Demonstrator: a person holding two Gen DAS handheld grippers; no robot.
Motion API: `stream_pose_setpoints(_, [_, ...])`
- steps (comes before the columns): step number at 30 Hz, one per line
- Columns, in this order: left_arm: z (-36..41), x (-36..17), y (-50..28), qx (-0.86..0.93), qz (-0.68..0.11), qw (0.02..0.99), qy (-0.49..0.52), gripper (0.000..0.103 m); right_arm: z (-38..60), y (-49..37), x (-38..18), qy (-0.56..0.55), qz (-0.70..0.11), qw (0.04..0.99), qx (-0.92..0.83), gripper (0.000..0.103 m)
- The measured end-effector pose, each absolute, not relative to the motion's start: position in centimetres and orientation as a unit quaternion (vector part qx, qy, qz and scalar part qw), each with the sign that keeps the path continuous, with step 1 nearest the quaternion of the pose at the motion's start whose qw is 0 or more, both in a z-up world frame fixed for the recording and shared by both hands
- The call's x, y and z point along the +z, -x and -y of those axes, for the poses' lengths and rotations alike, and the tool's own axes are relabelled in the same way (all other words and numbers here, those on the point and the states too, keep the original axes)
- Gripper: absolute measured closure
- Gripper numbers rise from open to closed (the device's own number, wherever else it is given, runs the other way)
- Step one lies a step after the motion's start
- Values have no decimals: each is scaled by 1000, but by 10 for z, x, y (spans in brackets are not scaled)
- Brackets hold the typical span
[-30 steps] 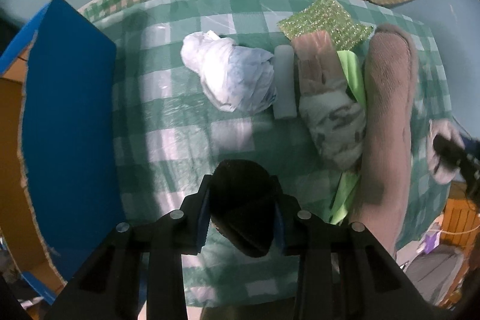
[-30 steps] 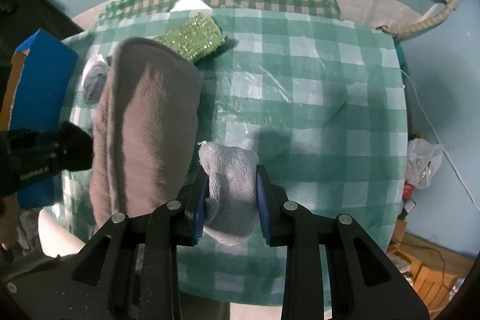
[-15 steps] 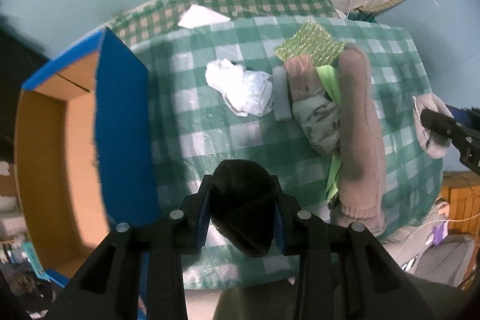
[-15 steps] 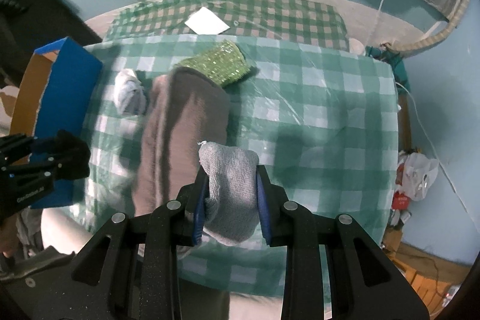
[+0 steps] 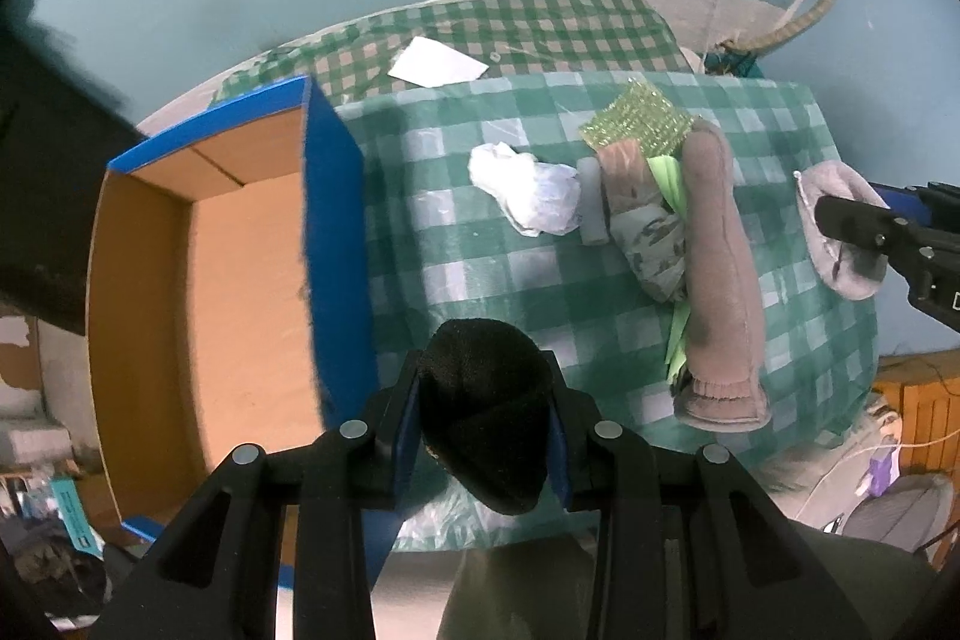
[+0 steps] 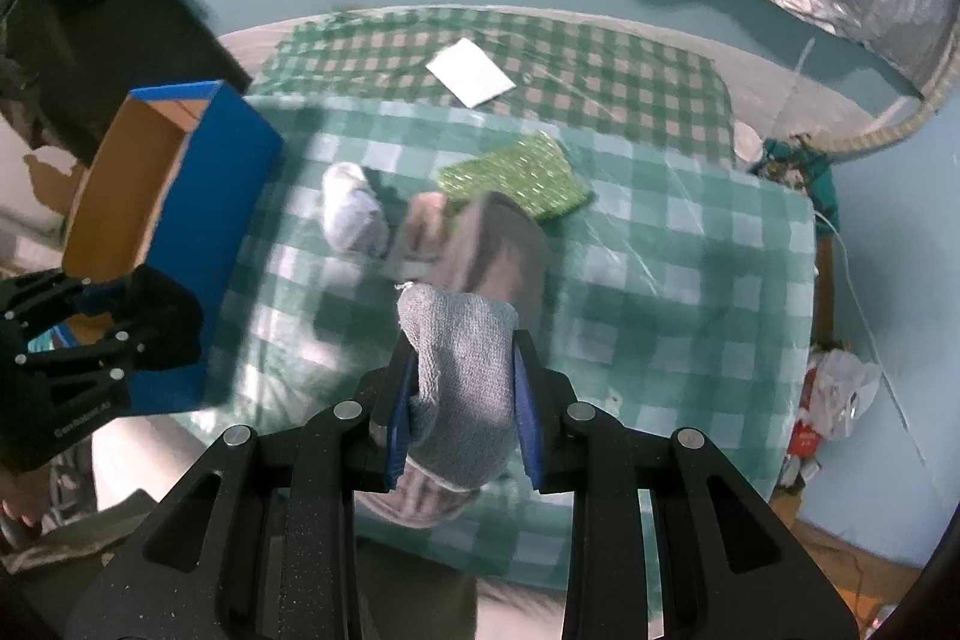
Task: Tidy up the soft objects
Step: 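Carry both socks over the cardboard box and open both grippers to drop them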
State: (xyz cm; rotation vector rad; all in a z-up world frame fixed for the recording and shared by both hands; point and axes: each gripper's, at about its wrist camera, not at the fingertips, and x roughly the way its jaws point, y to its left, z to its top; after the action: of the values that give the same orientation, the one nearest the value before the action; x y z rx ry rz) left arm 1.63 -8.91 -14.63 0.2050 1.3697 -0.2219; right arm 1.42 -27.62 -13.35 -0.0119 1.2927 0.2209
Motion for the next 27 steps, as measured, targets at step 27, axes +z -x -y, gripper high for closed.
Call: stream_pose_setpoints(27, [-26,-112,2,-12,-612,791,-20,68,116,-39,-103,80,-572,780,241,75])
